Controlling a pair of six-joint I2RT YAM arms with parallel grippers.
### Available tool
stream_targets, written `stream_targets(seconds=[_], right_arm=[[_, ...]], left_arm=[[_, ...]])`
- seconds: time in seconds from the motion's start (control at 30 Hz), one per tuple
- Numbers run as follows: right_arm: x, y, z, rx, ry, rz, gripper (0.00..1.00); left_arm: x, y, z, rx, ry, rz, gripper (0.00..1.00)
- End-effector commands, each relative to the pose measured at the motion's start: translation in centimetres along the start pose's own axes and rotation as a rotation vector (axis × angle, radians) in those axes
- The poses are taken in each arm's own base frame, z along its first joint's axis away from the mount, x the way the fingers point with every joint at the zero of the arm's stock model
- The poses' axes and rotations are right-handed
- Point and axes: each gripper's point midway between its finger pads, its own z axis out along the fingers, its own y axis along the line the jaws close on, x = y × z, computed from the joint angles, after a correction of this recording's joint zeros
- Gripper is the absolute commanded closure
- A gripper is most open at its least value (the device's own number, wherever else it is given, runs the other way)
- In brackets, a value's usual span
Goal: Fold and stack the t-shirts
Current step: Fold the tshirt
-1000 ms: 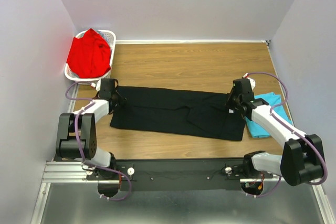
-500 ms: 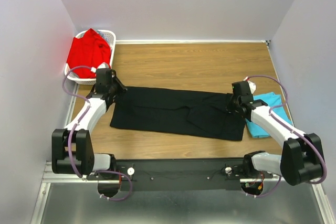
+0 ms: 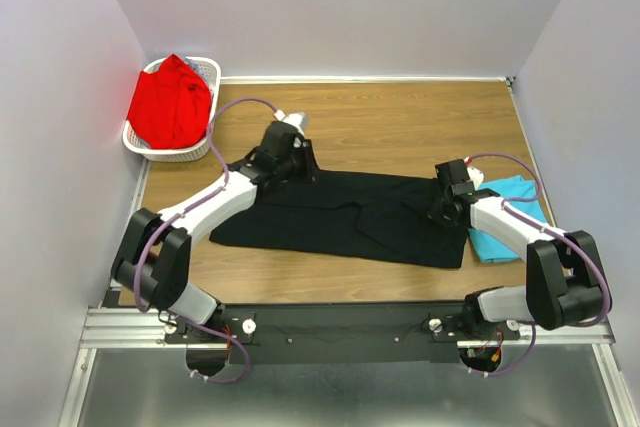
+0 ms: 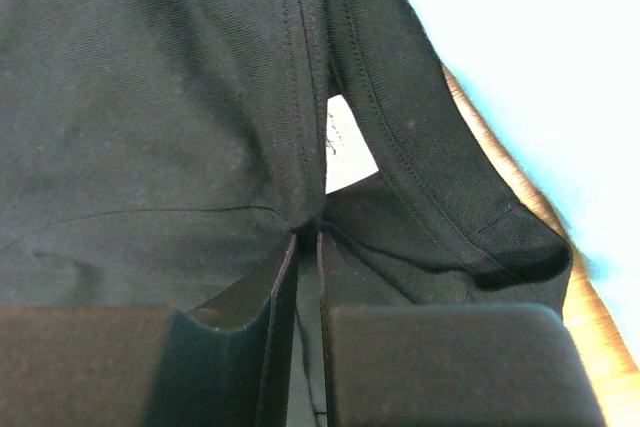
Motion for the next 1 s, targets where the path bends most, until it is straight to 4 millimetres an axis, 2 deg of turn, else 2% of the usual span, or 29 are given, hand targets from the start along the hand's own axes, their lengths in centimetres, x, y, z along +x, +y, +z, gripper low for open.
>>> stream_targets(seconds=[0.0, 0.17, 0.4, 0.7, 0.97], right_arm=[[-0.2, -0.3, 0.3, 0.029, 0.004, 0.024, 0.81], [-1.3, 0.2, -0.6, -0.002, -0.035, 0.037, 0.8], [-1.7, 0.6, -1.0, -0.024, -0.043, 0.034, 0.79], [-2.5, 1.0, -1.4, -0.037, -0.063, 0.031, 0.8], [-2.9, 1.0, -1.5, -0.035, -0.076, 0.029, 0.8]], left_arm=[[4.6, -3.8, 1.9, 0.094, 0.129, 0.129, 0.6], [7.7, -7.2, 2.7, 0.174, 0.205, 0.215, 0.59], [11.3, -9.9, 3.6, 0.227, 0.281, 0.277, 0.57], [14.0, -10.5, 5.0, 0.207, 0.335, 0.304, 0.57], [16.2, -11.3, 5.4, 0.214, 0.38, 0.317, 0.59]])
